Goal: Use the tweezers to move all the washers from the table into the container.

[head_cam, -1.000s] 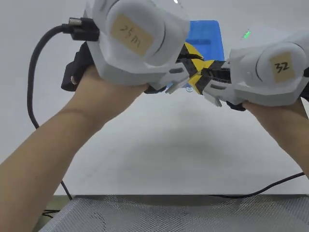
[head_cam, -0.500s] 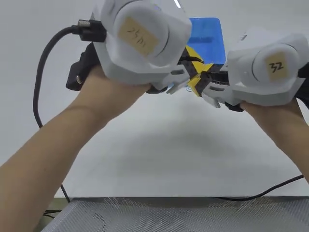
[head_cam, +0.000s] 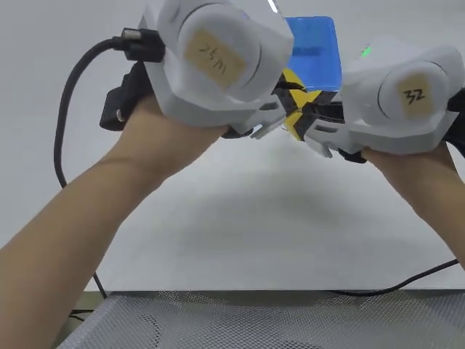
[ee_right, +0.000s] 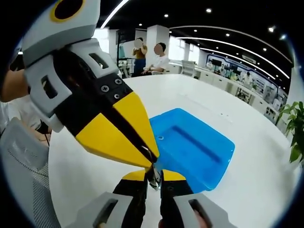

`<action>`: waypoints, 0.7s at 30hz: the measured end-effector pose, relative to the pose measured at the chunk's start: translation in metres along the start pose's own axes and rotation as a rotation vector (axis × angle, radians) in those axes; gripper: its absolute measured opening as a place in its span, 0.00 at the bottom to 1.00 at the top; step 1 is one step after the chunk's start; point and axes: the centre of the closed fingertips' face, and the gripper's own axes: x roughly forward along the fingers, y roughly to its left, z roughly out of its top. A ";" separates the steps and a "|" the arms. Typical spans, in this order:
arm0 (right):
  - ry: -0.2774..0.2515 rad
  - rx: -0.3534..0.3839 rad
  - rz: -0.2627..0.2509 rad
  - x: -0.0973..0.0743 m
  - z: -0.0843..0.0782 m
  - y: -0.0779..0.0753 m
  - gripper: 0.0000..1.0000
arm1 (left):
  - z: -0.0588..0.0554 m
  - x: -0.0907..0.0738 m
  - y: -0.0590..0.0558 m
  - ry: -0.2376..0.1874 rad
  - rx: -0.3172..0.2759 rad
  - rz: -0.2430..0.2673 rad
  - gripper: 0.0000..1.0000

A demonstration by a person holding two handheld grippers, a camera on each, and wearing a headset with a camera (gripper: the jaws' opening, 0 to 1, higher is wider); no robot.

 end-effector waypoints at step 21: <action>0.015 -0.098 -0.031 -0.017 0.011 -0.004 0.03 | 0.019 -0.008 -0.005 -0.033 -0.006 -0.023 0.00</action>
